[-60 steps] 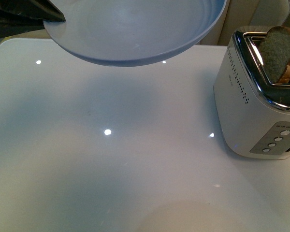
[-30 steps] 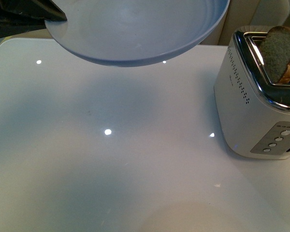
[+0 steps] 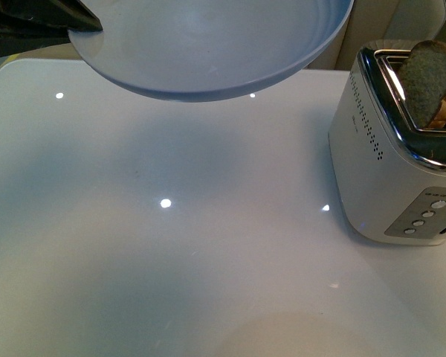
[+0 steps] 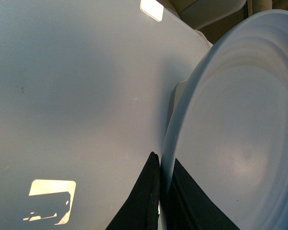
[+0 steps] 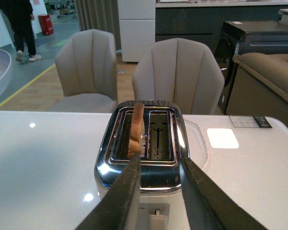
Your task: Left arm holds plate, right arm toasts bread
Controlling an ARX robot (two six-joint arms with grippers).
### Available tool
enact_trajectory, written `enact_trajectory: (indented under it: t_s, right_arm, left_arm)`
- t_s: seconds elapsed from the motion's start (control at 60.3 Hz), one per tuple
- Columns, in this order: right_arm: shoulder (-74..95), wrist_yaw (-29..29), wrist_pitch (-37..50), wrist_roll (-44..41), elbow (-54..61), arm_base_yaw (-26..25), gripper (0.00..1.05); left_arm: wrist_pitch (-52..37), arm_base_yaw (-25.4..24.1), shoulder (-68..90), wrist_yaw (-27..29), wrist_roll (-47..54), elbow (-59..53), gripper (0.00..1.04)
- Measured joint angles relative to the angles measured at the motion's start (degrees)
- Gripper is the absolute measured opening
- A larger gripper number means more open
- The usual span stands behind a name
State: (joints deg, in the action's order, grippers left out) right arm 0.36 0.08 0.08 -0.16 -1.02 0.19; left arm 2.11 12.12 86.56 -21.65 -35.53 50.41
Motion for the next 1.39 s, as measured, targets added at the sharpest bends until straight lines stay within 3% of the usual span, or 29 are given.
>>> enact_trajectory:
  t_s: [0.166, 0.282, 0.465, 0.697, 1.029, 1.394]
  right_arm:
    - [0.0, 0.0, 0.0, 0.0, 0.0, 0.0, 0.71]
    - [0.0, 0.0, 0.0, 0.0, 0.0, 0.0, 0.97]
    - [0.0, 0.0, 0.0, 0.0, 0.0, 0.0, 0.96]
    - [0.0, 0.0, 0.0, 0.0, 0.0, 0.0, 0.96]
    - [0.0, 0.0, 0.0, 0.0, 0.0, 0.0, 0.96]
    - [0.0, 0.0, 0.0, 0.0, 0.0, 0.0, 0.96]
  left_arm:
    - [0.0, 0.0, 0.0, 0.0, 0.1, 0.0, 0.03]
    - [0.0, 0.0, 0.0, -0.2, 0.1, 0.0, 0.03]
    - [-0.1, -0.9, 0.0, -0.9, 0.9, 0.0, 0.03]
    - [0.0, -5.6, 0.3, -3.0, 4.1, -0.1, 0.03]
    - [-3.1, -19.1, 8.6, -8.5, 13.1, -3.7, 0.03]
    - [-6.7, -32.7, 26.0, -10.6, 24.6, -1.6, 0.03]
